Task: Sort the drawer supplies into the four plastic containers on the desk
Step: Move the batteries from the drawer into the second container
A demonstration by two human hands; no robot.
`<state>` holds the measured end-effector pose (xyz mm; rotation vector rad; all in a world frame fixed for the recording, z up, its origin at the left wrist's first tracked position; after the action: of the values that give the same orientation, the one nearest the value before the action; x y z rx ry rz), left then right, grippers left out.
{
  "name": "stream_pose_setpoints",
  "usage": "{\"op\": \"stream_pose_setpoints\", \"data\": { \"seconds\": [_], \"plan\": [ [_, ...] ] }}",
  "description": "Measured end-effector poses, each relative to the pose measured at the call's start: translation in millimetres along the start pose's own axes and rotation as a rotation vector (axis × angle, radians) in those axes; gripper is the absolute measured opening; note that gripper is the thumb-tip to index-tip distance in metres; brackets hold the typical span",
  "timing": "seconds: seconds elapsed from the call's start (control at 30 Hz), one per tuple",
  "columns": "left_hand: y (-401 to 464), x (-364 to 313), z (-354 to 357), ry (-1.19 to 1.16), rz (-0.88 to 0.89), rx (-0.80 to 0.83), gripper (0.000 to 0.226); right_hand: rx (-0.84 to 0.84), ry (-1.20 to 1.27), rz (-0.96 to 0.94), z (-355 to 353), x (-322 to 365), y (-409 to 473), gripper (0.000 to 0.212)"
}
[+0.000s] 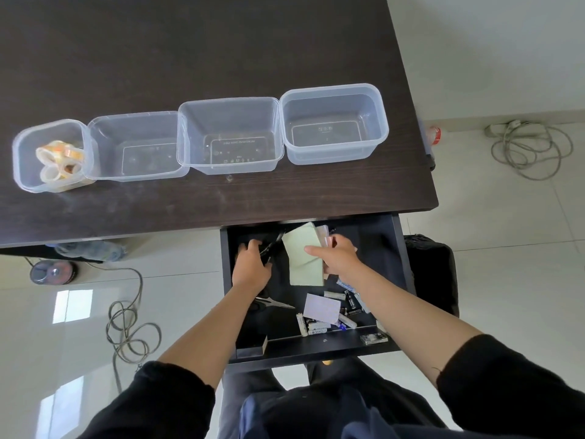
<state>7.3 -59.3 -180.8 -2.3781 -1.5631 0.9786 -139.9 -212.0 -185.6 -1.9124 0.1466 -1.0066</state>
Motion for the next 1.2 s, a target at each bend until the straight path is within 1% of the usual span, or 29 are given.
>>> {"op": "stream_pose_setpoints", "data": {
  "seconds": [0.13,0.17,0.23,0.33,0.37,0.4,0.47,0.53,0.57,0.63,0.73,0.77,0.83,0.9,0.97,1.2],
  "plan": [
    [-2.6,-0.7,-0.6,-0.026,-0.015,0.031,0.067,-0.058,0.21,0.021,14.8,2.2,1.0,0.046],
    [-4.6,-1.1,-0.9,-0.032,-0.007,0.032,0.07,-0.071,0.223,0.005,16.0,3.1,1.4,0.044],
    [-9.8,-1.0,-0.8,-0.038,0.018,0.033,0.075,-0.068,0.123,-0.066,17.6,6.5,-0.3,0.034],
    [-21.4,-0.2,2.1,-0.029,0.056,0.037,0.08,-0.012,-0.138,-0.219,13.5,16.7,-10.4,0.023],
    [-25.2,-0.4,2.7,-0.024,0.067,0.025,0.081,-0.021,-0.235,-0.272,8.0,18.6,-12.3,0.022],
    [-29.1,-1.8,2.6,-0.011,0.085,0.002,0.082,-0.058,-0.342,-0.332,-0.2,19.0,-11.7,0.025],
    [-37.5,-9.0,3.5,0.06,0.171,-0.054,0.08,-0.165,-0.578,-0.441,-18.1,16.9,-7.8,0.039],
    [-47.0,-22.9,8.8,0.161,0.318,-0.094,0.074,-0.24,-0.785,-0.488,-33.8,12.2,-2.9,0.052],
    [-52.2,-31.8,13.4,0.198,0.396,-0.097,0.069,-0.246,-0.854,-0.486,-39.6,8.8,0.3,0.058],
    [-63.0,-49.9,28.3,0.223,0.526,-0.025,0.059,-0.2,-0.928,-0.46,-45.5,3.5,5.5,0.073],
    [-77.4,-71.7,55.8,0.224,0.633,0.183,0.044,-0.107,-1.036,-0.47,-39.8,4.1,11.8,0.091],
    [-80.1,-75.1,64.8,0.246,0.633,0.245,0.04,-0.083,-1.094,-0.482,-36.1,6.2,14.3,0.096],
    [-81.8,-74.1,80.7,0.316,0.562,0.341,0.04,-0.041,-1.199,-0.494,-30.7,10.7,20.3,0.102],
    [-81.9,-65.7,90.9,0.368,0.452,0.395,0.047,-0.019,-1.251,-0.497,-29.7,14.4,25.4,0.096],
    [-83.9,-56.1,96.5,0.402,0.38,0.414,0.054,-0.01,-1.252,-0.518,-31.4,15.3,28.3,0.081],
    [-93.3,-34.8,106.6,0.403,0.276,0.475,0.063,0.009,-1.202,-0.553,-50.2,-18.4,12.8,0.035]
  ]
}}
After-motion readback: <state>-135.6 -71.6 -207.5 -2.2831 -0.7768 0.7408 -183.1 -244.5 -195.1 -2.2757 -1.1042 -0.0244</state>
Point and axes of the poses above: each hand's wrist, its own y-axis towards the middle knuckle, its own z-axis out of the palm, x = y × z, the point moved 7 cm from there along y, towards the middle knuckle, and after that the axes turned 6 degrees about -x, right-handed, at the moved point
